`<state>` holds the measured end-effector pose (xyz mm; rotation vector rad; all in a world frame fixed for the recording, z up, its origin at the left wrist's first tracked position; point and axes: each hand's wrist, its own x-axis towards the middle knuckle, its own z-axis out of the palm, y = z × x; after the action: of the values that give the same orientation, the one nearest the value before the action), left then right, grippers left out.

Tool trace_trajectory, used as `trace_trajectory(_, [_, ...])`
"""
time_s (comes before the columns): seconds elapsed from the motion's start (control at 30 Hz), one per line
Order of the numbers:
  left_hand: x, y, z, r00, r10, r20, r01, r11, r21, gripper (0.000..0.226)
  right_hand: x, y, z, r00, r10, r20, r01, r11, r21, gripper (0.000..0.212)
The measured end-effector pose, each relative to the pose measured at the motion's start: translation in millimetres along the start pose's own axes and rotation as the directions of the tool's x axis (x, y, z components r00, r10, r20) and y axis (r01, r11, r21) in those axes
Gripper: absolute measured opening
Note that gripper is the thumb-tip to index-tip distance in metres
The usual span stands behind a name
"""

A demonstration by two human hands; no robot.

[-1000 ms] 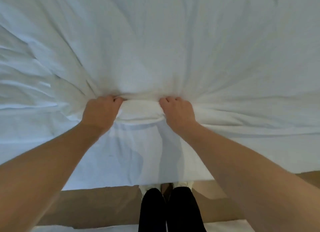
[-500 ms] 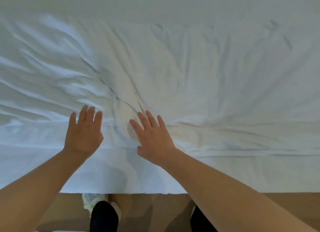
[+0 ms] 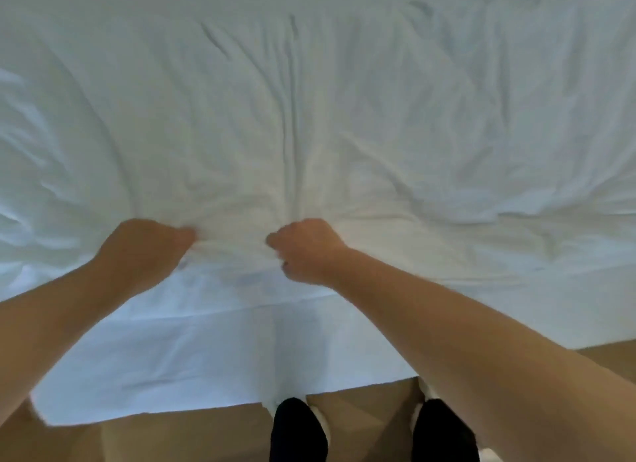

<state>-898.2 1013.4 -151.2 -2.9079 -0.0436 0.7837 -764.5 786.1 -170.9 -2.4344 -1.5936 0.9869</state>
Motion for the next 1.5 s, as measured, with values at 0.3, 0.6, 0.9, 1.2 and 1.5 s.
trace_trajectory(0.3, [-49.2, 23.2, 80.5, 0.979, -0.2, 0.032, 0.196, 0.975, 0.1, 0.084, 3.6, -79.5, 72.9, 0.982, 0.18, 0.05, -0.161, 0.951, -0.265, 0.106])
trace_trajectory(0.6, [-73.0, 6.9, 86.3, 0.963, -0.176, 0.206, 0.192, 0.98, -0.057, 0.059, 16.7, -89.5, 55.9, 0.997, 0.019, 0.07, -0.009, 0.989, -0.151, 0.049])
trace_trajectory(0.9, [-81.3, -107.9, 49.1, 0.609, -0.777, -0.161, 0.679, 0.615, -0.401, 0.057, 83.3, -157.2, 19.8, 1.0, -0.027, -0.008, 0.027, 0.997, -0.076, 0.078])
trace_trajectory(1.2, [-92.8, -155.4, 82.6, 0.426, -0.825, 0.371, 0.703, 0.043, -0.71, 0.109, 127.2, -169.8, 30.3, 0.959, 0.11, 0.261, -0.08, 0.989, -0.122, 0.09])
trace_trajectory(1.5, [-152.4, -131.2, 86.2, 0.376, -0.791, 0.482, 0.695, -0.103, -0.712, 0.075, 73.0, -179.0, 1.1, 0.939, 0.097, 0.33, -0.091, 0.995, -0.034, 0.077])
